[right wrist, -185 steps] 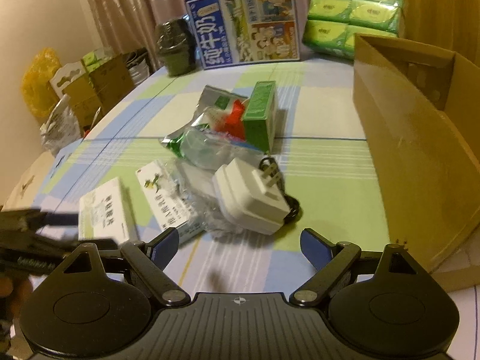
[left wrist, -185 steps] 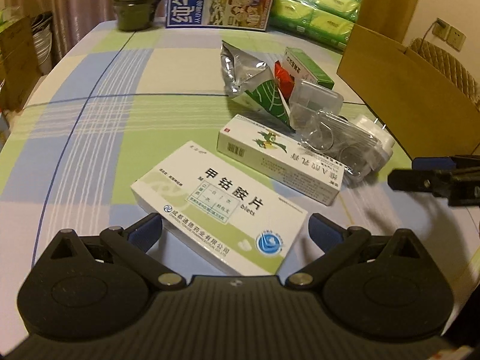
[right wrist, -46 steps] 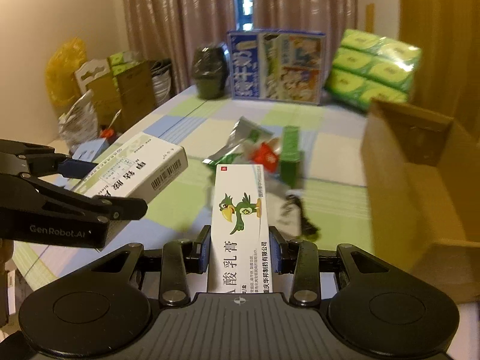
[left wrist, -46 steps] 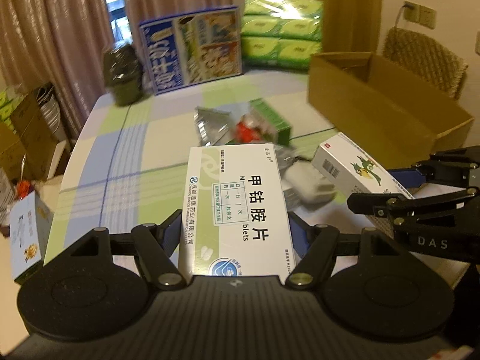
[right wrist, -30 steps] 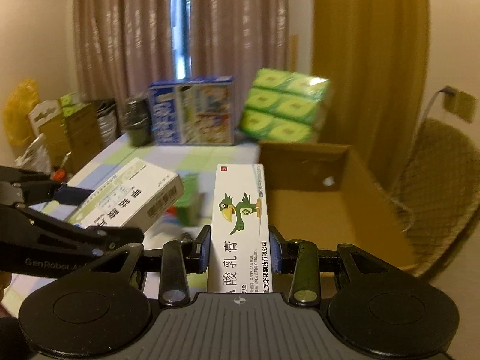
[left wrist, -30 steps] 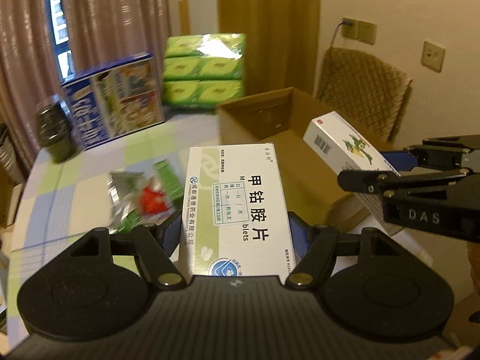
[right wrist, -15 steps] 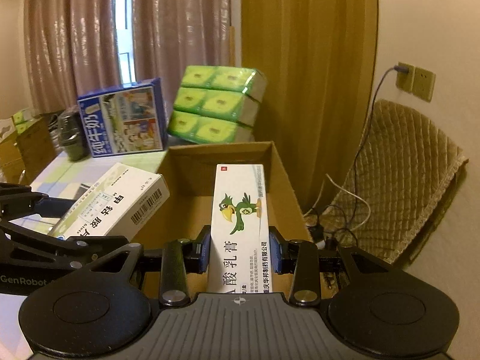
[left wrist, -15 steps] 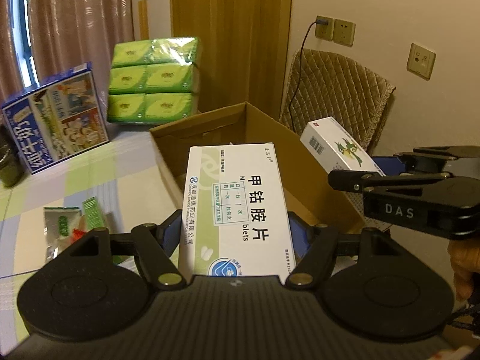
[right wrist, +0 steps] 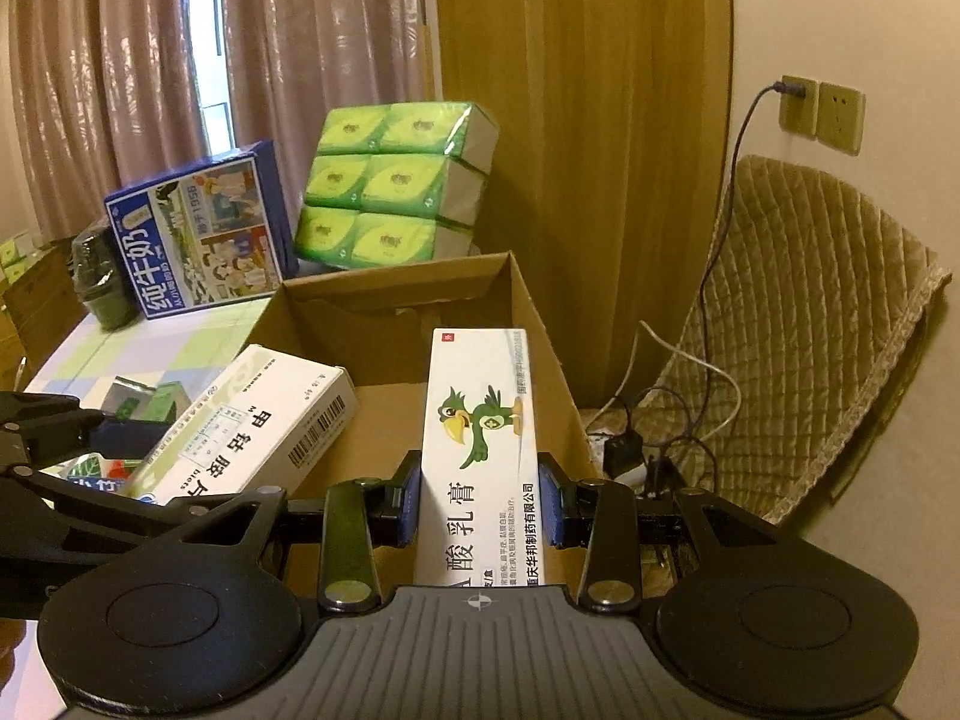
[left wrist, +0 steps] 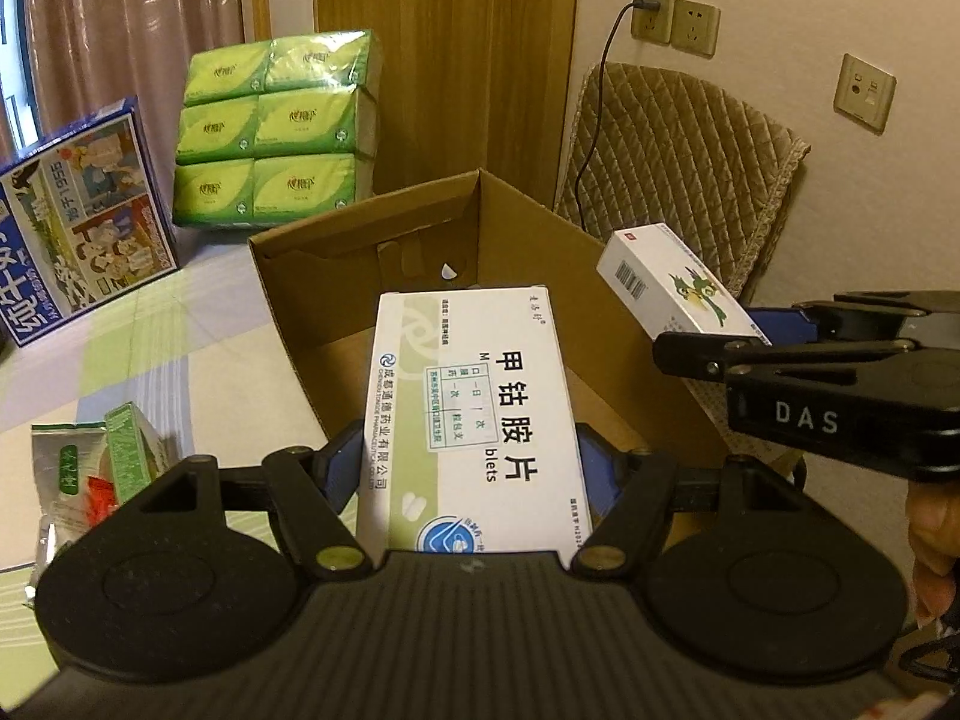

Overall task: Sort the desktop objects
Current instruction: 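Open the left tool dropping its box into the cardboard box while the right tool releases its box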

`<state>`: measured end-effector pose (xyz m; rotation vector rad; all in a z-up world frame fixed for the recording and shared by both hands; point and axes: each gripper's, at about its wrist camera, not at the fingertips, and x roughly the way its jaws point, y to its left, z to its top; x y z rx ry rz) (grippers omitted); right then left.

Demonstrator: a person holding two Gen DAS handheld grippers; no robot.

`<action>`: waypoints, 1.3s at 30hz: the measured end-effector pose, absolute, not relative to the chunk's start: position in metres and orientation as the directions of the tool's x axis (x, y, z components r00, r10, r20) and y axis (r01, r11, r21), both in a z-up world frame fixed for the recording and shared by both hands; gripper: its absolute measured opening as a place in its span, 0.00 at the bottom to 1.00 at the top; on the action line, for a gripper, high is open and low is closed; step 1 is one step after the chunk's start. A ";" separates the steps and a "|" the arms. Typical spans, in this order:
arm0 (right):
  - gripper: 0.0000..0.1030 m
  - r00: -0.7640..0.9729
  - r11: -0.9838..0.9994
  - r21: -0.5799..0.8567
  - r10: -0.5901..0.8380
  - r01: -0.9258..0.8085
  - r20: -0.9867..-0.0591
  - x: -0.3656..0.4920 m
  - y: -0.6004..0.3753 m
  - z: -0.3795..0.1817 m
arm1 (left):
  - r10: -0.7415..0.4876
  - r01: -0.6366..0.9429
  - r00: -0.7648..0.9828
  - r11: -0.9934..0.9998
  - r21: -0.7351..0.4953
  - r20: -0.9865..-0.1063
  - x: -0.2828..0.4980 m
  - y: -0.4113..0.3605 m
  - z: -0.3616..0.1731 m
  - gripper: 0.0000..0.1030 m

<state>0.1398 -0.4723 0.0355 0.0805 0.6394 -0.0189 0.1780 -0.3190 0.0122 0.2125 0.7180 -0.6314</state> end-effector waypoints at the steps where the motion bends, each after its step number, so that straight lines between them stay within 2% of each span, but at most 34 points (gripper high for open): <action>1: 0.34 0.801 0.996 0.071 0.005 0.046 -0.598 0.141 -0.473 0.034 | -0.471 0.607 0.572 0.794 -0.040 -0.672 0.181 -0.319 0.010 0.66; 14: 0.34 0.785 0.996 0.079 0.020 0.037 -0.619 0.150 -0.466 0.021 | -0.467 0.578 0.616 0.815 -0.039 -0.634 0.178 -0.284 0.021 0.66; 21: 0.35 0.805 0.997 0.075 0.027 0.022 -0.592 0.158 -0.457 0.024 | -0.457 0.555 0.639 0.831 -0.041 -0.618 0.176 -0.264 0.028 0.66; 22: 0.37 0.811 0.997 0.074 0.027 0.021 -0.584 0.159 -0.457 0.025 | -0.454 0.552 0.642 0.833 -0.038 -0.618 0.175 -0.262 0.028 0.66; 24: 0.53 0.812 0.996 0.085 0.023 0.033 -0.583 0.160 -0.459 0.026 | -0.448 0.547 0.646 0.837 -0.036 -0.618 0.172 -0.256 0.028 0.67; 31: 0.57 0.830 0.996 0.083 0.021 0.030 -0.557 0.145 -0.455 0.036 | -0.420 0.512 0.658 0.858 -0.038 -0.625 0.167 -0.229 0.028 0.67; 39: 0.70 0.839 0.997 0.080 0.047 -0.004 -0.542 0.119 -0.433 0.055 | -0.389 0.472 0.674 0.881 -0.038 -0.627 0.152 -0.198 0.036 0.73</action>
